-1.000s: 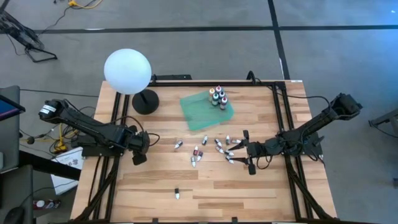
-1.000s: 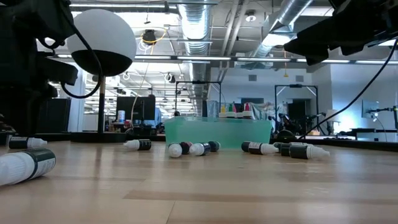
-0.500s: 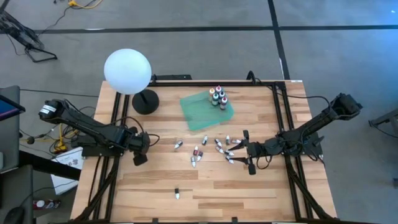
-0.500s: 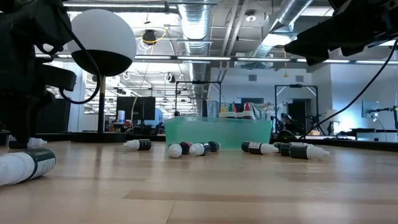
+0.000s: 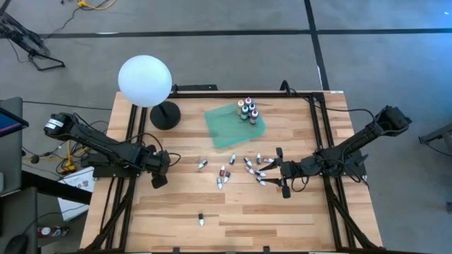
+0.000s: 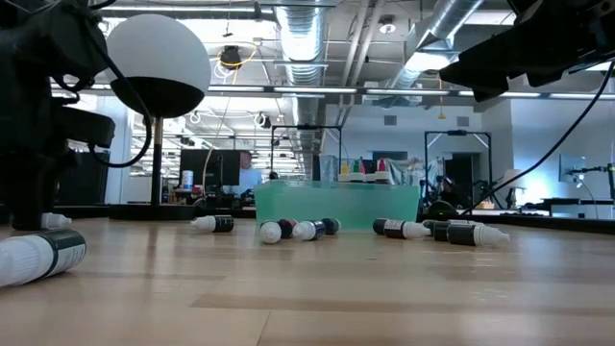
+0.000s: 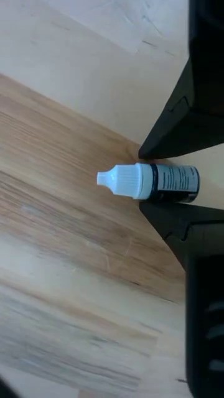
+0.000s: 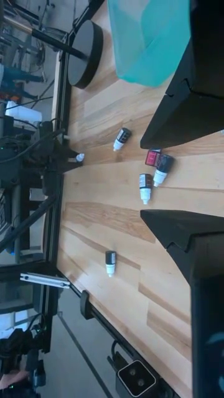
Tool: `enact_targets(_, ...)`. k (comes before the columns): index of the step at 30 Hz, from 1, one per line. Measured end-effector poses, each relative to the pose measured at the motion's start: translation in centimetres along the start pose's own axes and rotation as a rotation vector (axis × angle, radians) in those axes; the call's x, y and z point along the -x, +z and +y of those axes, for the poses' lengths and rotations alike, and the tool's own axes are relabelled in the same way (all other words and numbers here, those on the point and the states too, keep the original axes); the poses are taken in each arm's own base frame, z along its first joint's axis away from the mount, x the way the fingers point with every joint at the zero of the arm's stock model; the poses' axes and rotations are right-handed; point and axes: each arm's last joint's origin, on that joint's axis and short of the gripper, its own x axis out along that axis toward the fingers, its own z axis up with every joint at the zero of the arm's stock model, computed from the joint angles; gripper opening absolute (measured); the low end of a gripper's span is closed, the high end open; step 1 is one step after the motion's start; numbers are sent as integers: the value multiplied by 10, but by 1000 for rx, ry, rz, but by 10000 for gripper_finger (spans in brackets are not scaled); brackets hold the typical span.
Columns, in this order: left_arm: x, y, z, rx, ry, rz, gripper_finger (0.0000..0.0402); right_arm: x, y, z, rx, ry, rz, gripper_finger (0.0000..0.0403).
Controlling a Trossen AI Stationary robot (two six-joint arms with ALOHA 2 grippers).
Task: Pick & Place food coloring
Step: Put the black food coloring bottle into the green bin
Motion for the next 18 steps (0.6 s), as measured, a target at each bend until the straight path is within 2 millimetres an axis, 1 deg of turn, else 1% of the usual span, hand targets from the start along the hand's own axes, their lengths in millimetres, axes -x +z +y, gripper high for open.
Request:
enact_targets(6,0,0,0,1,0,1,83,0,0,0,0,0,0,159)
enact_targets(14,0,1,-1,0,-6,-6,88,0,0,0,2,0,1,159)
enact_targets(18,0,1,-1,-7,-16,-12,83,0,0,0,8,0,1,159)
